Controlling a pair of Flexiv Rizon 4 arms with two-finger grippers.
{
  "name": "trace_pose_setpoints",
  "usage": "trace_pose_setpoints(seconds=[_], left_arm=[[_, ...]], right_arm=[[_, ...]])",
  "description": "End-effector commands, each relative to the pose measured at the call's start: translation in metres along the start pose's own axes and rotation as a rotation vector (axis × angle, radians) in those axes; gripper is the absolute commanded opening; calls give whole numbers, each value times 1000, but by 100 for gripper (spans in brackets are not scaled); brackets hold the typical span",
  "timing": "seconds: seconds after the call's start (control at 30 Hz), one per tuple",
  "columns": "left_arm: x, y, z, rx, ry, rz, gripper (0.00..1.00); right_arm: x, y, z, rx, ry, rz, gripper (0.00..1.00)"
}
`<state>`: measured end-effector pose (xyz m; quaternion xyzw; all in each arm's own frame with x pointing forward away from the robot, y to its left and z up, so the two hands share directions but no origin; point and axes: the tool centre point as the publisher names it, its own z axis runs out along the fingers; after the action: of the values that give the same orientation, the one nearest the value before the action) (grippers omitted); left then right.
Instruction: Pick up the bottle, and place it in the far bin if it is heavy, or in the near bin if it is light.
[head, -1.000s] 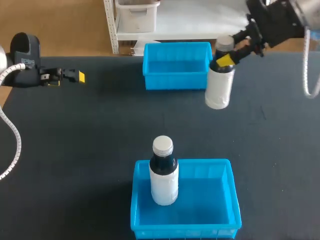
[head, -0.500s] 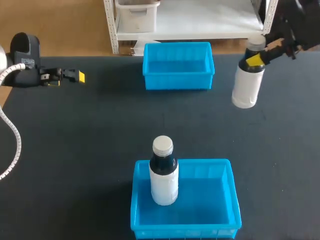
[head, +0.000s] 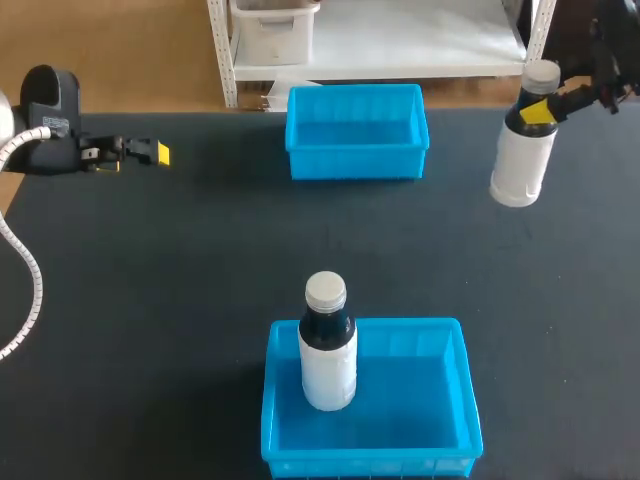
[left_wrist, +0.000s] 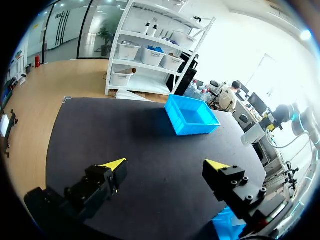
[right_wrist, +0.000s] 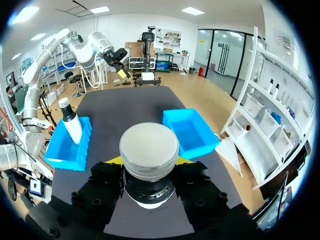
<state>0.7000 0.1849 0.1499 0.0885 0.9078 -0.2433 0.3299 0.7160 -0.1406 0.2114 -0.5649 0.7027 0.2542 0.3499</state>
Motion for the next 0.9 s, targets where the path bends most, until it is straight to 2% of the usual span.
trace_pose_setpoints(seconds=[0.03, 0.33, 0.5, 0.67, 0.9], left_arm=[[0, 0, 0, 0, 0, 0, 100], [0, 0, 0, 0, 0, 0, 100], [0, 0, 0, 0, 0, 0, 100], [0, 0, 0, 0, 0, 0, 100], [0, 0, 0, 0, 0, 0, 100]], right_arm=[[-2, -20, -7, -21, -1, 1, 0], [-14, -59, -9, -52, -4, -47, 0], [-24, -73, -3, -81, -1, -84, 0], [-36, -83, 13, -118, 1, -114, 0], [-63, -95, 44, -175, -8, -166, 0]])
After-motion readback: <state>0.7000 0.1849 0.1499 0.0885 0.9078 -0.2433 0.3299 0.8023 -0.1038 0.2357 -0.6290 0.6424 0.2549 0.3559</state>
